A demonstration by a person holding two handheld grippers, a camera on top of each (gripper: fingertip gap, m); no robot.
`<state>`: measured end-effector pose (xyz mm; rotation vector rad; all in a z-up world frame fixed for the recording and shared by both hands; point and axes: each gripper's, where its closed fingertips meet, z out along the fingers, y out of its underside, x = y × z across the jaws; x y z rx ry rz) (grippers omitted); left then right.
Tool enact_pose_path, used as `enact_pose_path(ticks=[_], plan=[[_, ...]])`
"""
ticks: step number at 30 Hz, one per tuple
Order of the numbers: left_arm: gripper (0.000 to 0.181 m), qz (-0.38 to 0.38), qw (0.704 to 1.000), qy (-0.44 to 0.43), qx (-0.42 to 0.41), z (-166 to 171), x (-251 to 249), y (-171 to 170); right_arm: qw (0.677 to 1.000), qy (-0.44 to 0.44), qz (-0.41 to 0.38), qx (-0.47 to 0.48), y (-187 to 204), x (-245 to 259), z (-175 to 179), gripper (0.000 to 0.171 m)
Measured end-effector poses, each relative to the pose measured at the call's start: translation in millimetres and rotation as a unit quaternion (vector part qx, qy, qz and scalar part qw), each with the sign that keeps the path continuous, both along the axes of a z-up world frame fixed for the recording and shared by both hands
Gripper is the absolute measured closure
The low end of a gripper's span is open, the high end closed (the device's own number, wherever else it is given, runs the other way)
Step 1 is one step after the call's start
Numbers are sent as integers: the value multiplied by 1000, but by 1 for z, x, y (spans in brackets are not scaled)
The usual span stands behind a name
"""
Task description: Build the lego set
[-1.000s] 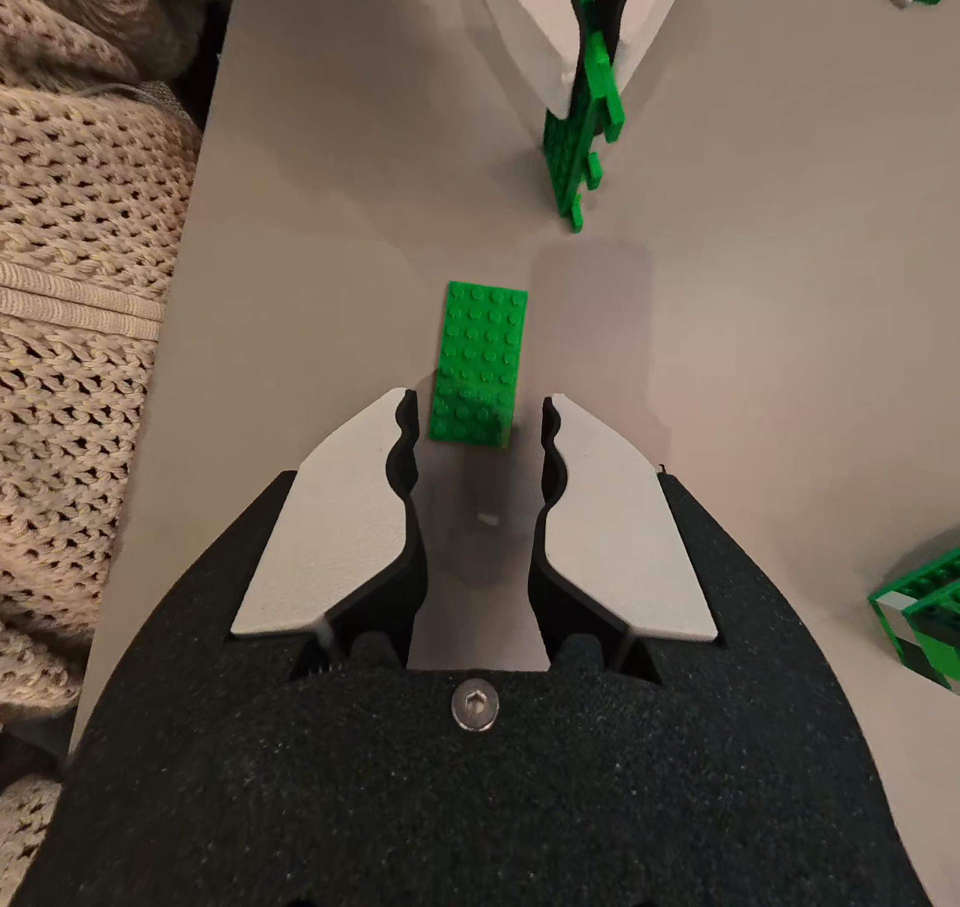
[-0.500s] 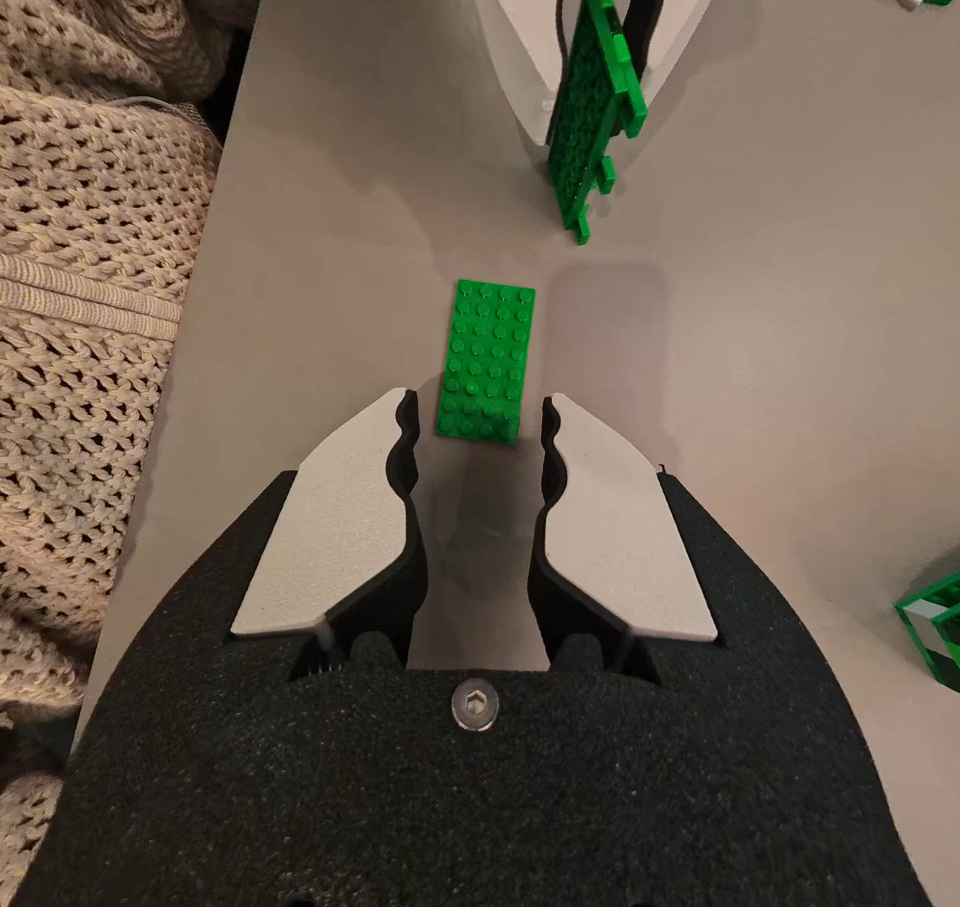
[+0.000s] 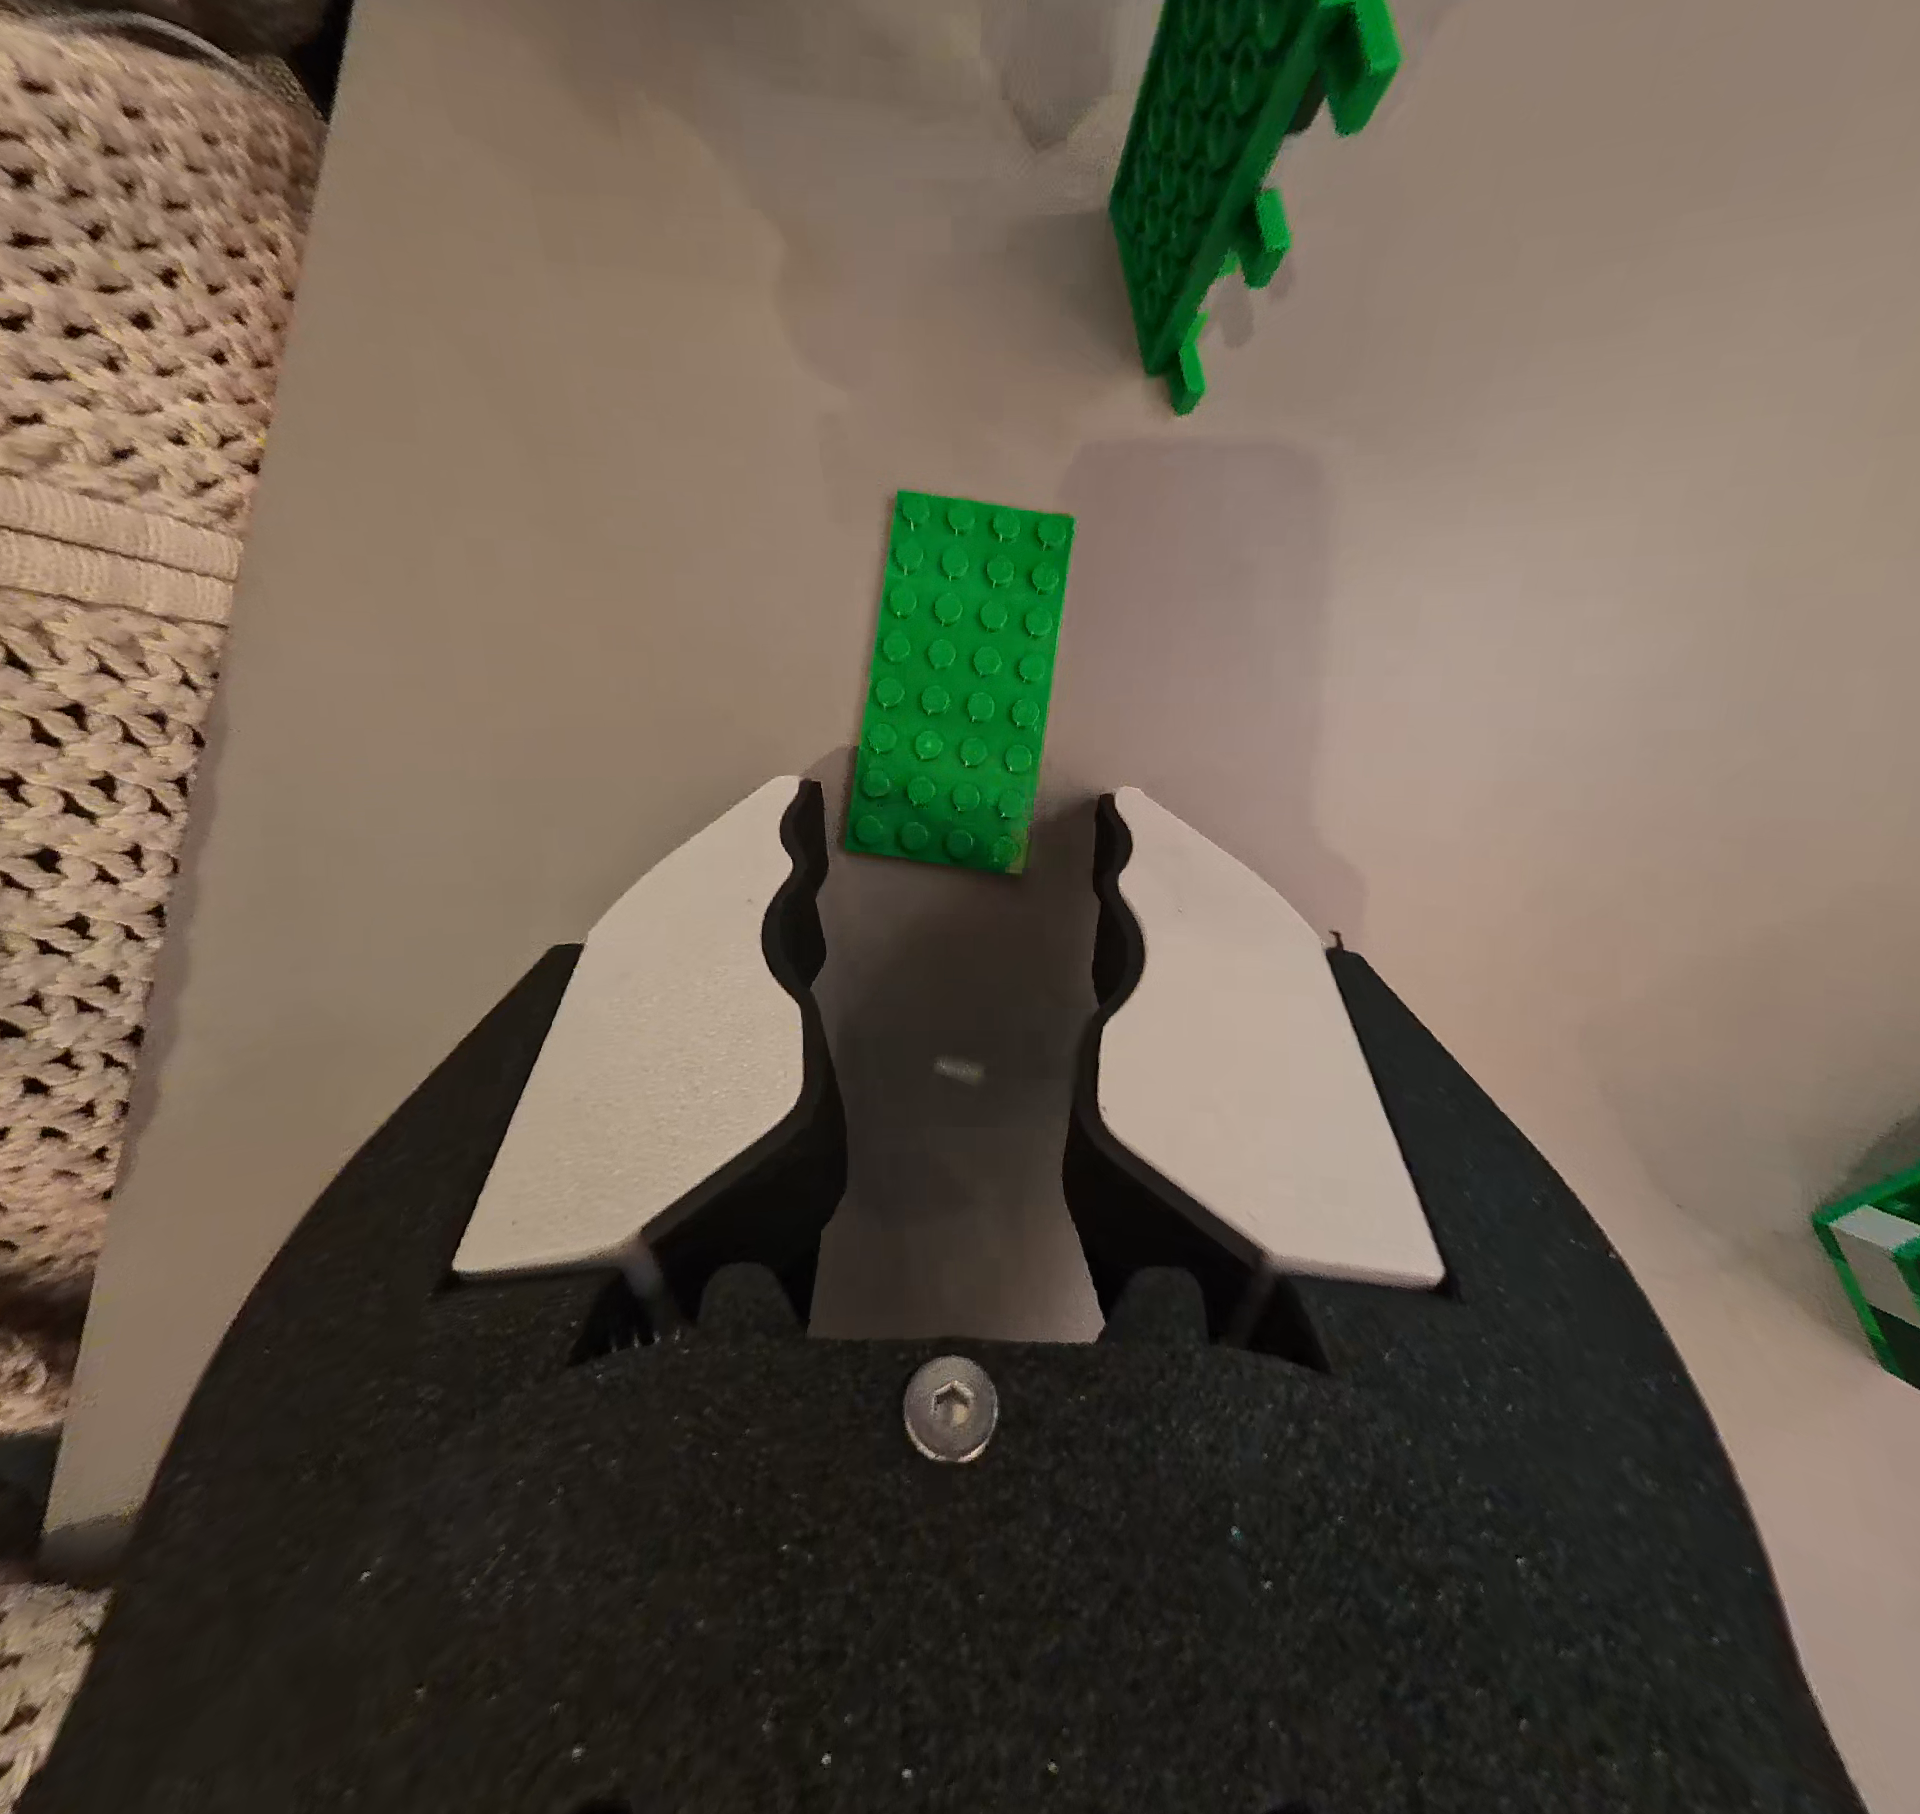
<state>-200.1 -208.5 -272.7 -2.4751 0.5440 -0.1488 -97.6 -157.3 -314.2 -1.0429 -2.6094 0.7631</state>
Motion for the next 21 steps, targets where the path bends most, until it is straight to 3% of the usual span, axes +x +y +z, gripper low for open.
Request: enact_pose_path(ticks=[5, 8, 12, 17, 21], plan=[[116, 32, 994, 52, 95, 30, -4, -15, 1000, -11, 7, 24, -2, 0, 0, 139], [119, -22, 986, 58, 157, 43, 26, -20, 1000, -14, 18, 14, -4, 4, 1, 139], [121, -130, 966, 54, 217, 36, 81, -16, 997, -15, 19, -78, -11, 13, 16, 139], [126, -200, 926, 182, 262, 11, 111, 3, 985, -1, 35, -169, -17, 24, 42, 139], [152, -210, 887, 266, 314, 15, 119, 19, 980, 4, 43, -193, -20, 29, 52, 139]])
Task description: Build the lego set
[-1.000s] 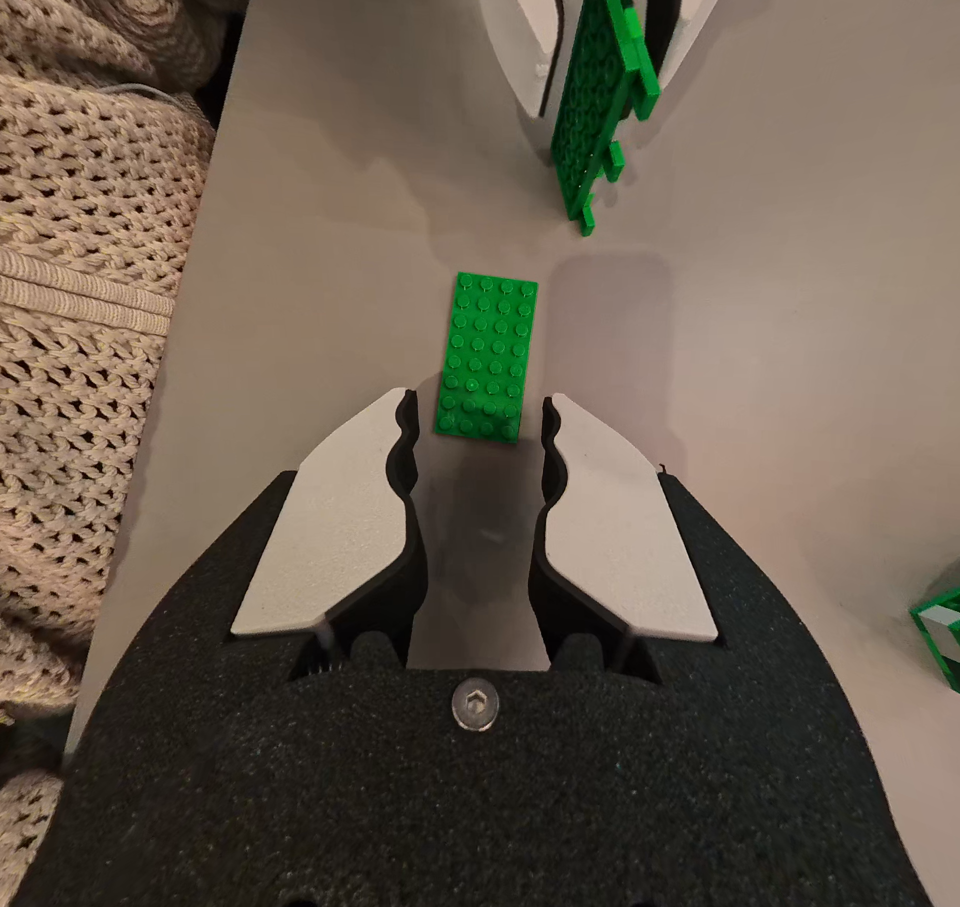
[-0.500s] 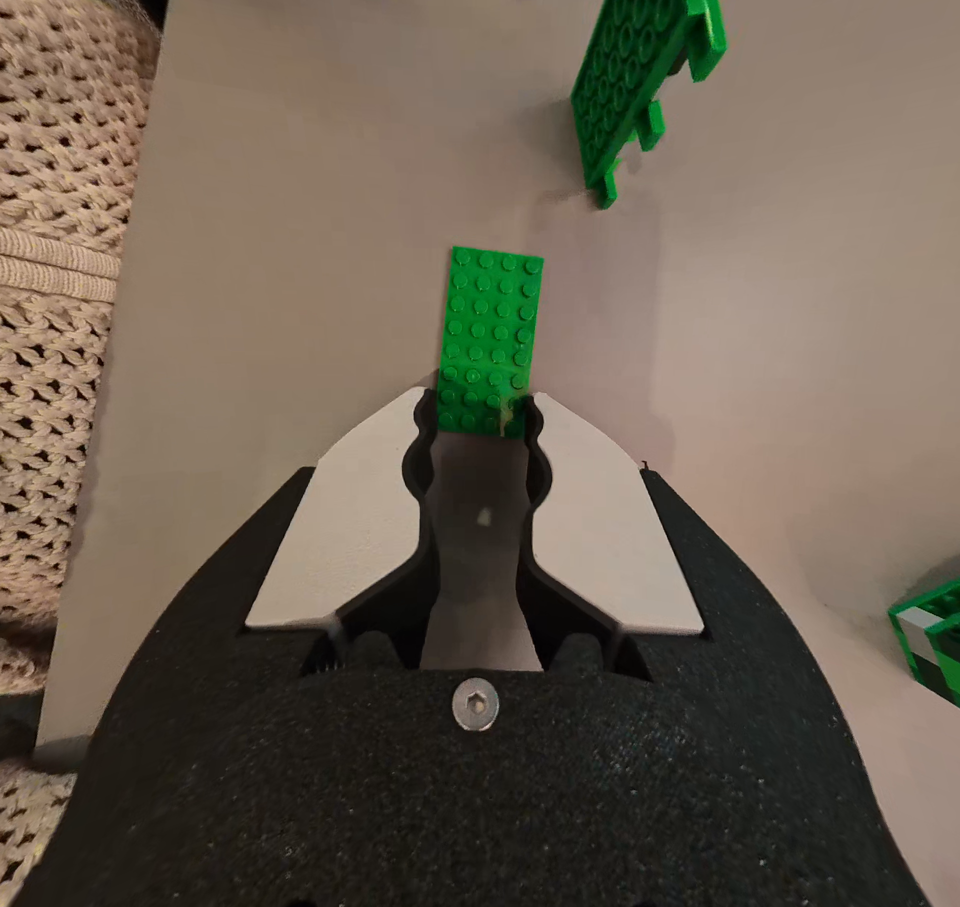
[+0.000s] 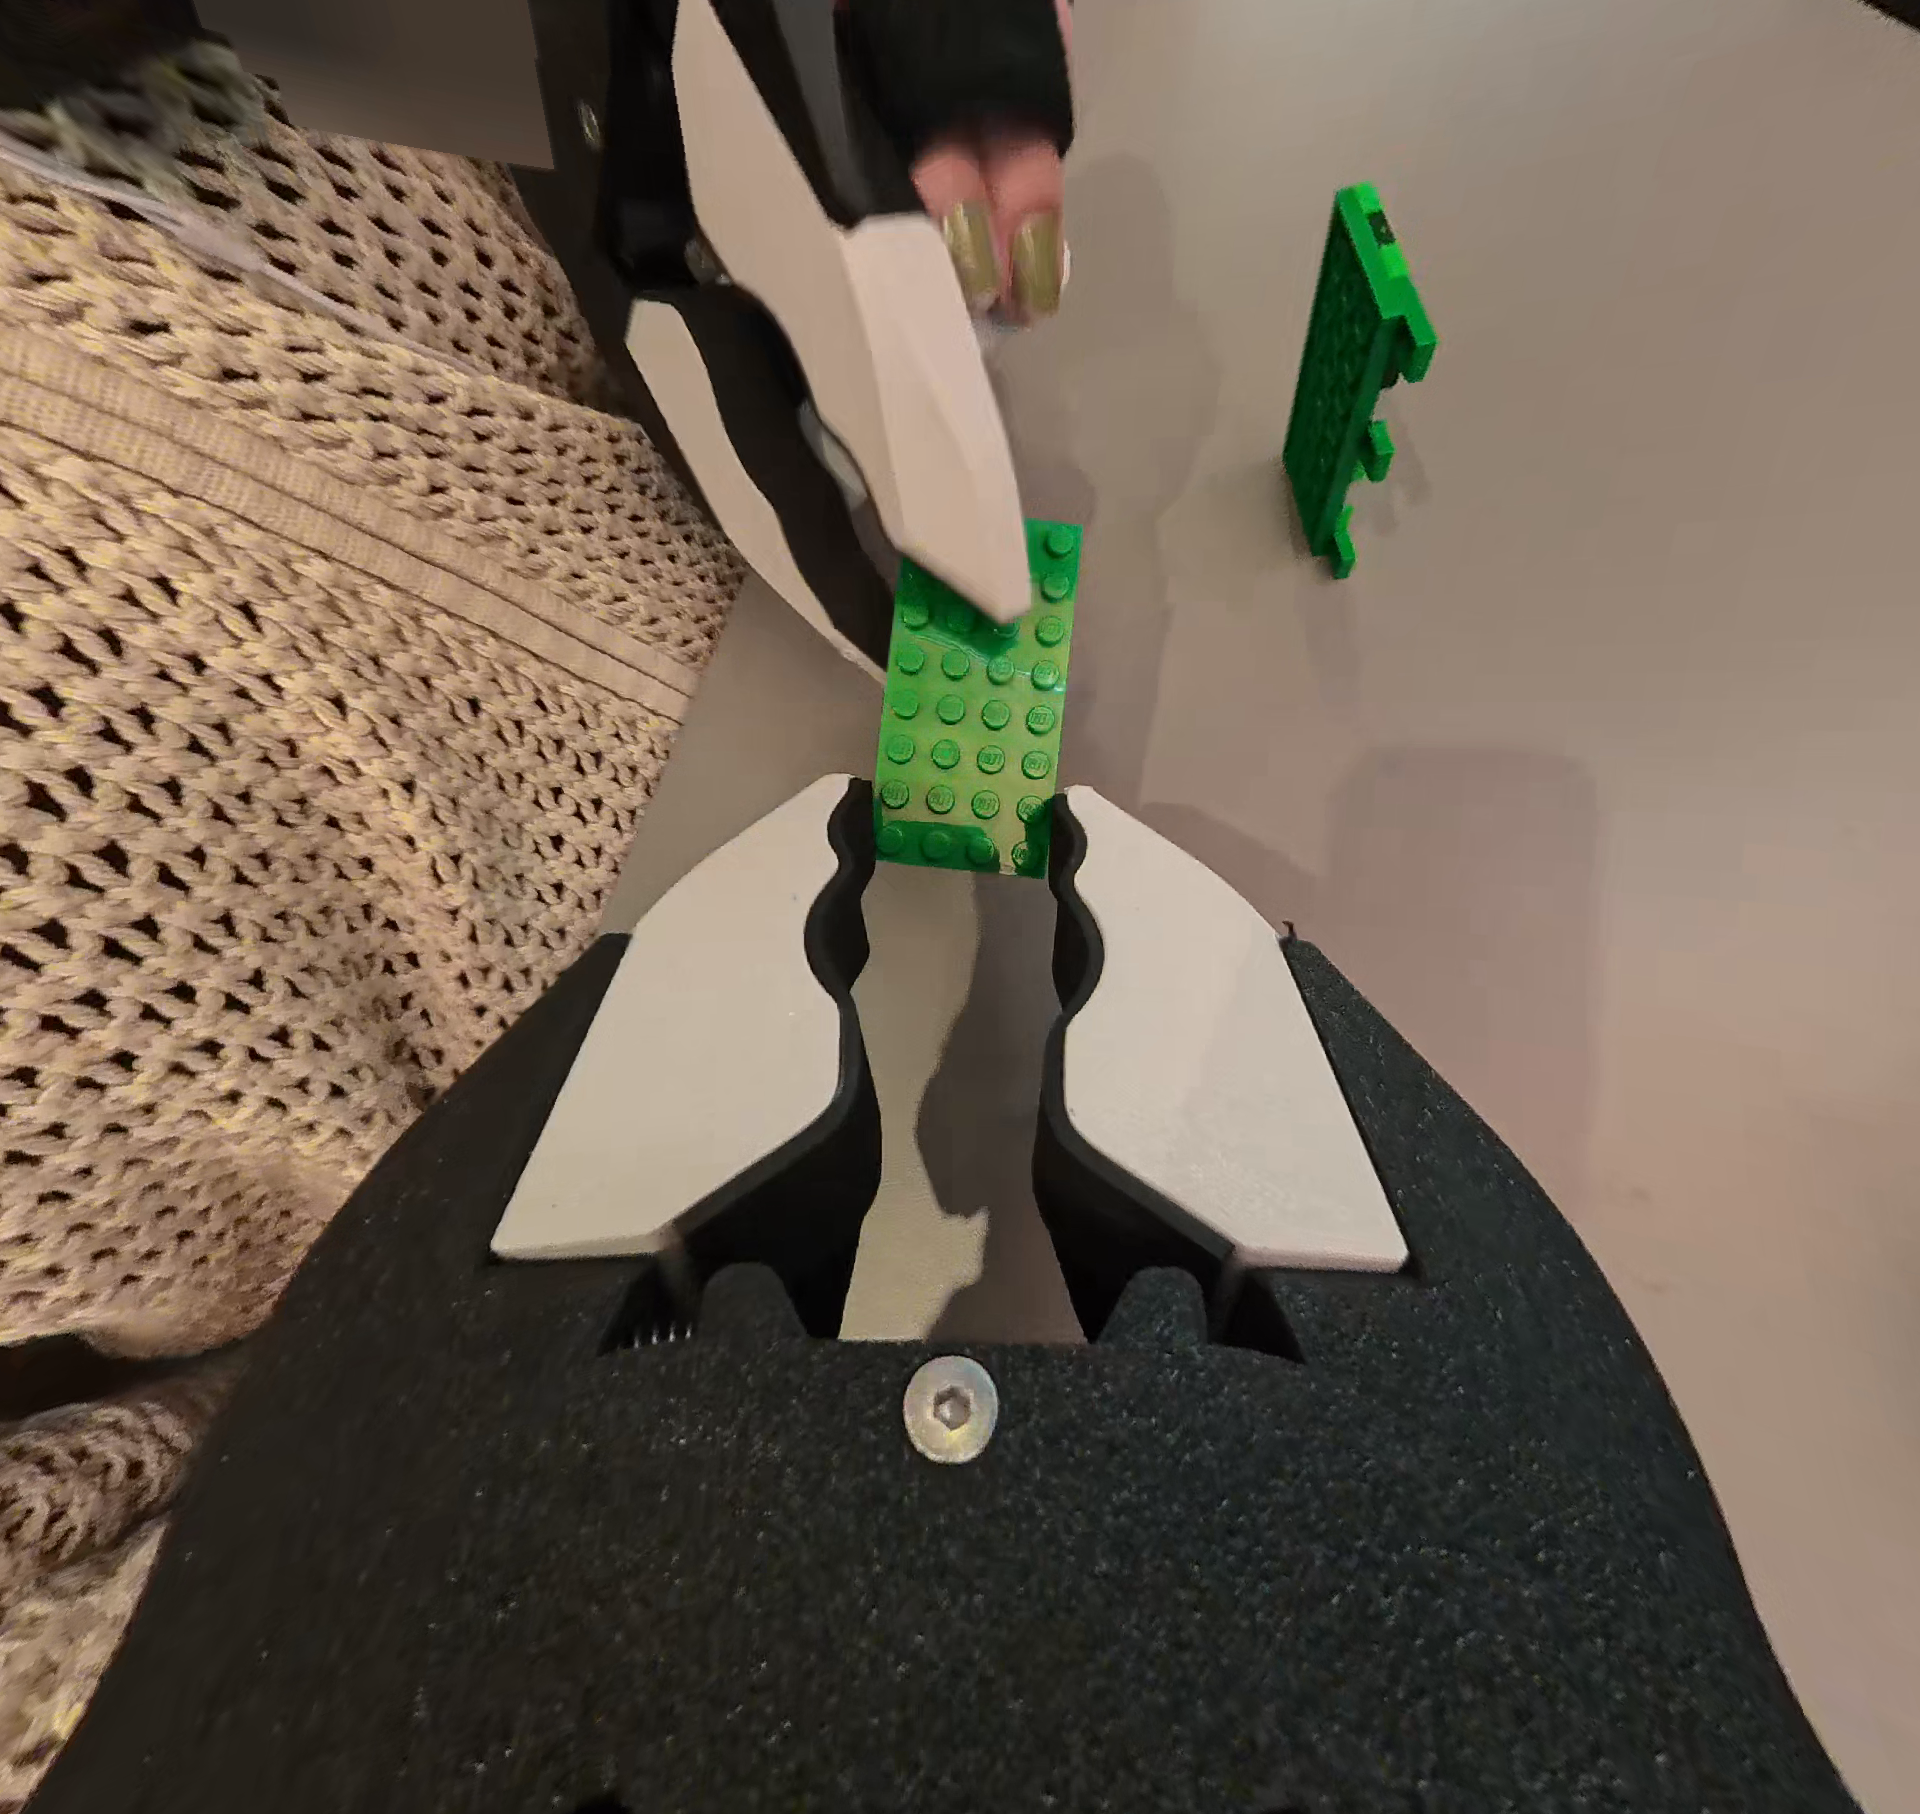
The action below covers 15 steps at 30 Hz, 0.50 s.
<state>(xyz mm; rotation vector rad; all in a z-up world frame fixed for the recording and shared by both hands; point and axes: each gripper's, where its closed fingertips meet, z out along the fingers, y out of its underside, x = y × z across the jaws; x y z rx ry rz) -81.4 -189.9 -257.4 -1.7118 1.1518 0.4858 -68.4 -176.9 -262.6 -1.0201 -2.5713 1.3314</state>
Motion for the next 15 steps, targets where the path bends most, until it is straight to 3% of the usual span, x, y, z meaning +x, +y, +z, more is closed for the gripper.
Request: enact_pose_path(ticks=[1, 4, 7, 9, 11, 13, 15], plan=[[167, -1, 1000, 5, 9, 2, 1, 2, 1000, 2, 1, -4, -1, 1, 2, 139], [177, 26, 999, -11, 41, 13, -4, 8, 999, 36, -16, -3, 4, -4, 10, 138], [177, 43, 983, -148, 102, 45, -8, 9, 992, 114, -43, -41, 12, -10, 36, 120], [177, 9, 941, -314, 123, 72, -2, 3, 979, 177, -52, -91, 11, -13, 60, 114], [177, -41, 885, -448, 120, 94, 0, -5, 963, 227, -50, -133, 2, -13, 81, 118], [177, -65, 854, -502, 121, 103, -3, -7, 949, 267, -41, -160, -10, -13, 97, 124], [177, -83, 842, -517, 126, 106, 0, -9, 937, 298, -38, -179, -19, -12, 109, 129]])
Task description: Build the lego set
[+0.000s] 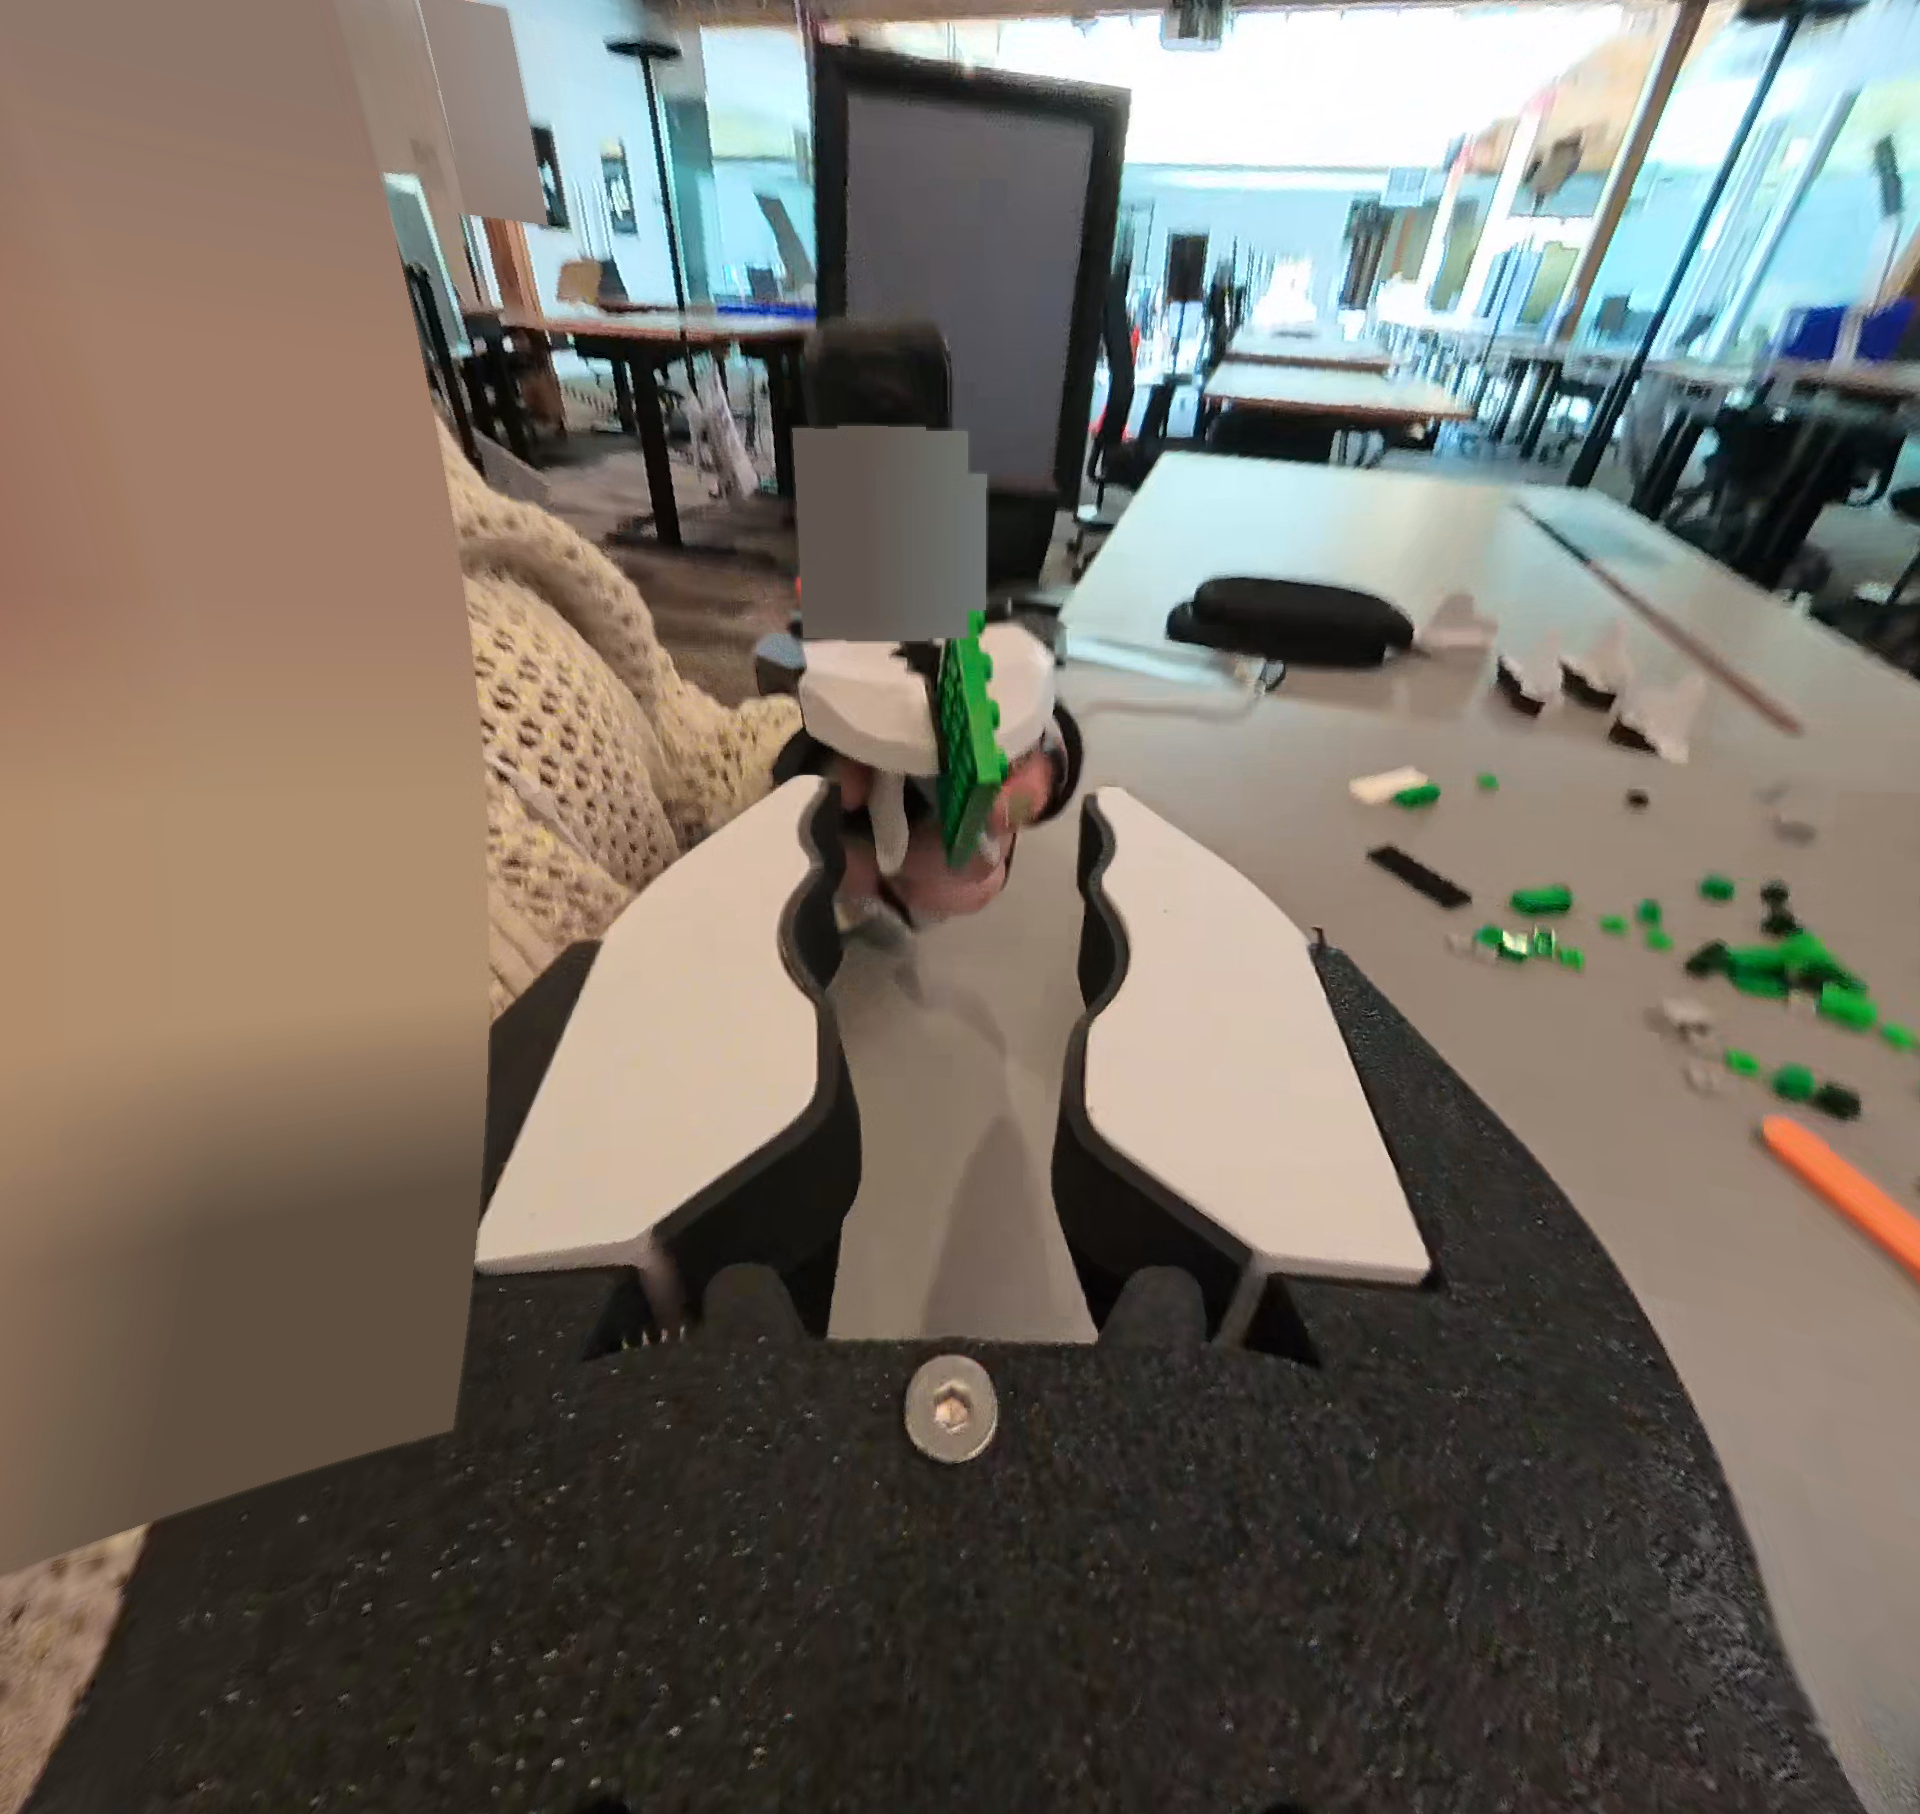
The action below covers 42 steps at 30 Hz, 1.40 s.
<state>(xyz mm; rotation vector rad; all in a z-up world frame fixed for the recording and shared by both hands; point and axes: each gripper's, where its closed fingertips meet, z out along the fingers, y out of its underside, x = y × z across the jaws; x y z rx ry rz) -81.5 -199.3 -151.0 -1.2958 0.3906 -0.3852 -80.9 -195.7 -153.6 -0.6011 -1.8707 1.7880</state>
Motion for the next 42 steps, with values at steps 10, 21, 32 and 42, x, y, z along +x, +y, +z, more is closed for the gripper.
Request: enact_pose_path(ticks=[10, 21, 32, 42], plan=[[159, 39, 998, 46, -27, -14, -12, -11, 998, 15, -18, 61, -3, -10, -12, 166], [128, 139, 955, 161, -208, -92, -96, -8, 965, -78, -31, 248, 19, -52, -89, 166], [151, 68, 942, 187, -270, -118, -94, 12, 946, -147, -11, 289, 25, -69, -108, 166], [175, 40, 943, 153, -291, -118, -85, 14, 944, -150, -4, 295, 21, -73, -111, 166]])
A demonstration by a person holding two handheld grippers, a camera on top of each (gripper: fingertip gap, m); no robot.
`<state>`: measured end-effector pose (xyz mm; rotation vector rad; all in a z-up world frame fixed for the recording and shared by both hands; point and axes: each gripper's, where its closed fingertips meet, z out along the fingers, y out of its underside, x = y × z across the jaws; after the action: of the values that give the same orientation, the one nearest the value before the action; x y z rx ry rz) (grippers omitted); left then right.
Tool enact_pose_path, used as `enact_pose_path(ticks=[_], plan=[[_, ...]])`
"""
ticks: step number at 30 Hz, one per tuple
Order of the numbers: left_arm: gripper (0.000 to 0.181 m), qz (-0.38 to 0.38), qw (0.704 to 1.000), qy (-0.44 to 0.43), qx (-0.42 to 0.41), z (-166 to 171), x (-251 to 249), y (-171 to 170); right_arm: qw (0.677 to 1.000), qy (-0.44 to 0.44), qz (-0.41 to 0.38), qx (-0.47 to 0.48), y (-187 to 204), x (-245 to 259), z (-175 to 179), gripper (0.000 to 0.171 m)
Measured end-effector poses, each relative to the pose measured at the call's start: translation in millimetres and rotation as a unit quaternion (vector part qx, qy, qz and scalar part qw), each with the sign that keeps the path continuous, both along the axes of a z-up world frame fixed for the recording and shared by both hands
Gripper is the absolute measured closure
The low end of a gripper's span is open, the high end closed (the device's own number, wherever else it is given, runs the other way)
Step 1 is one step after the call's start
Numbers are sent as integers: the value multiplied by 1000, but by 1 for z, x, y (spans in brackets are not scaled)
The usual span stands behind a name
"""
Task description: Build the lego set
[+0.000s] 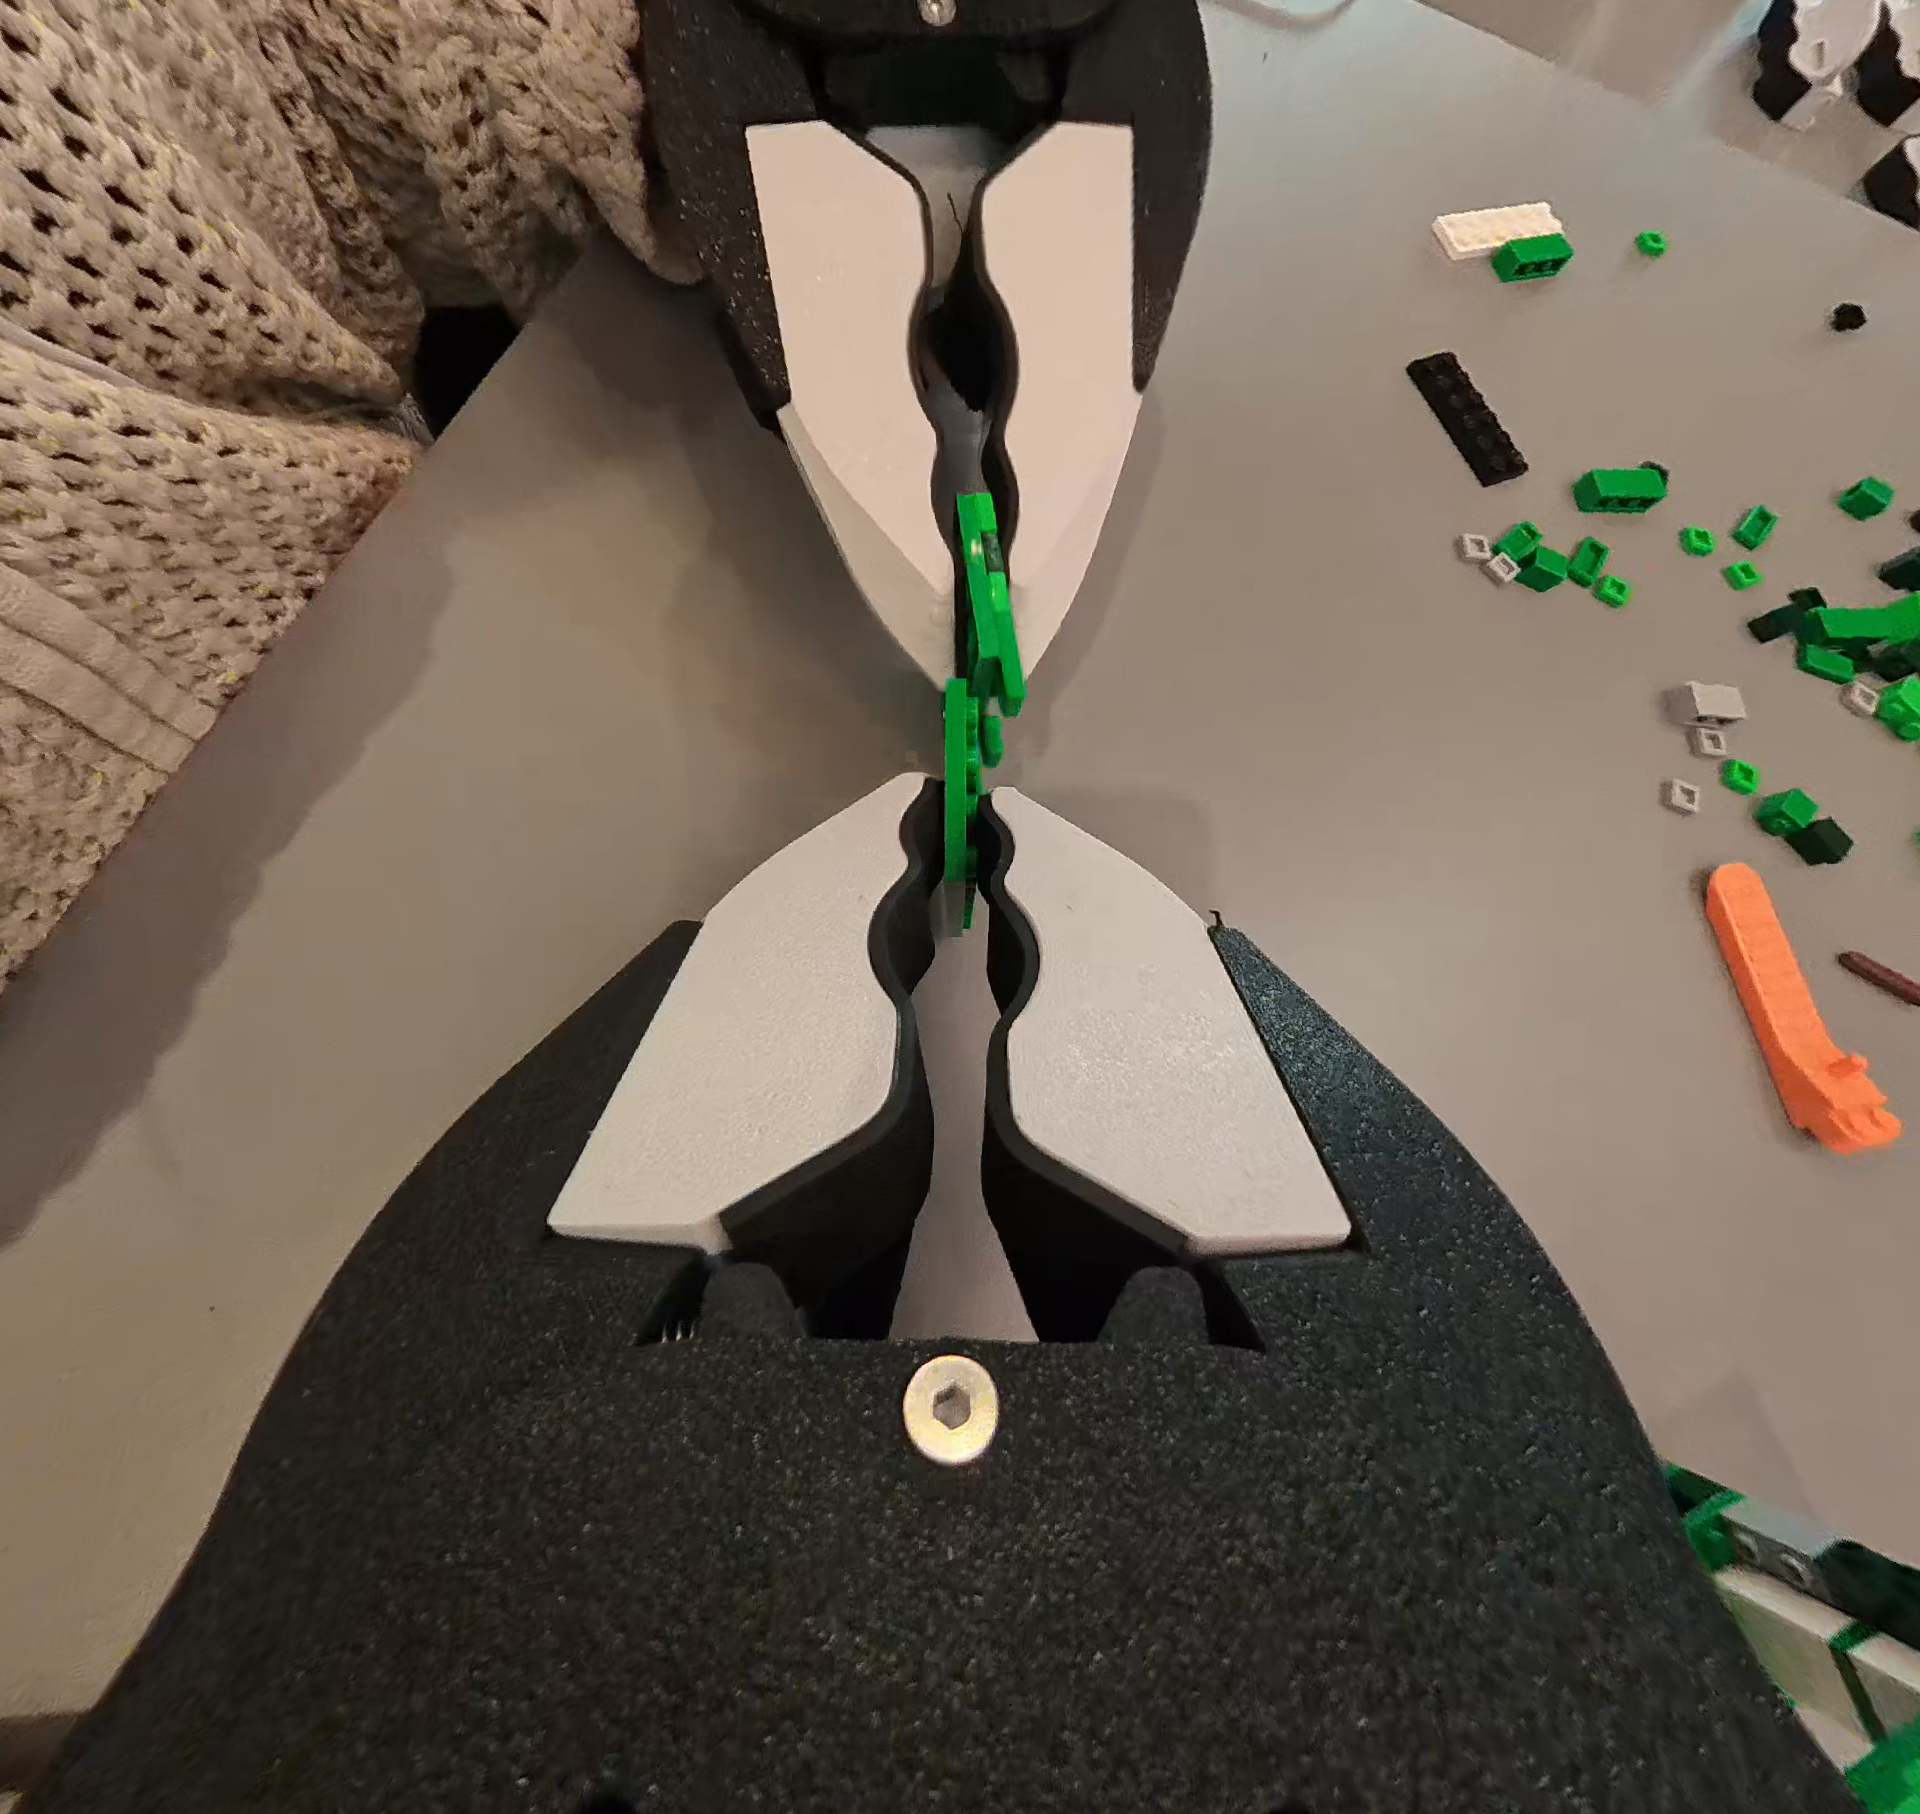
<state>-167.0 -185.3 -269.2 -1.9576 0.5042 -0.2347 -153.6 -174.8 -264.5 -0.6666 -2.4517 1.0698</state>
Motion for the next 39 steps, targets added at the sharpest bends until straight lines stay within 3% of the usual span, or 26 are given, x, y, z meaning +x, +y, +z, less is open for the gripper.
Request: enact_pose_path(ticks=[12, 18, 39], plan=[[175, -26, 998, -51, -30, 0, 6, 0, 1000, -14, 10, 4, 3, 5, -3, 166], [175, -23, 998, -47, -23, 0, 5, 1, 997, -47, 26, -47, -2, 10, -4, 167], [175, -40, 998, -49, -24, 0, 11, 1, 999, 8, -3, -37, -2, -3, 0, 154]])
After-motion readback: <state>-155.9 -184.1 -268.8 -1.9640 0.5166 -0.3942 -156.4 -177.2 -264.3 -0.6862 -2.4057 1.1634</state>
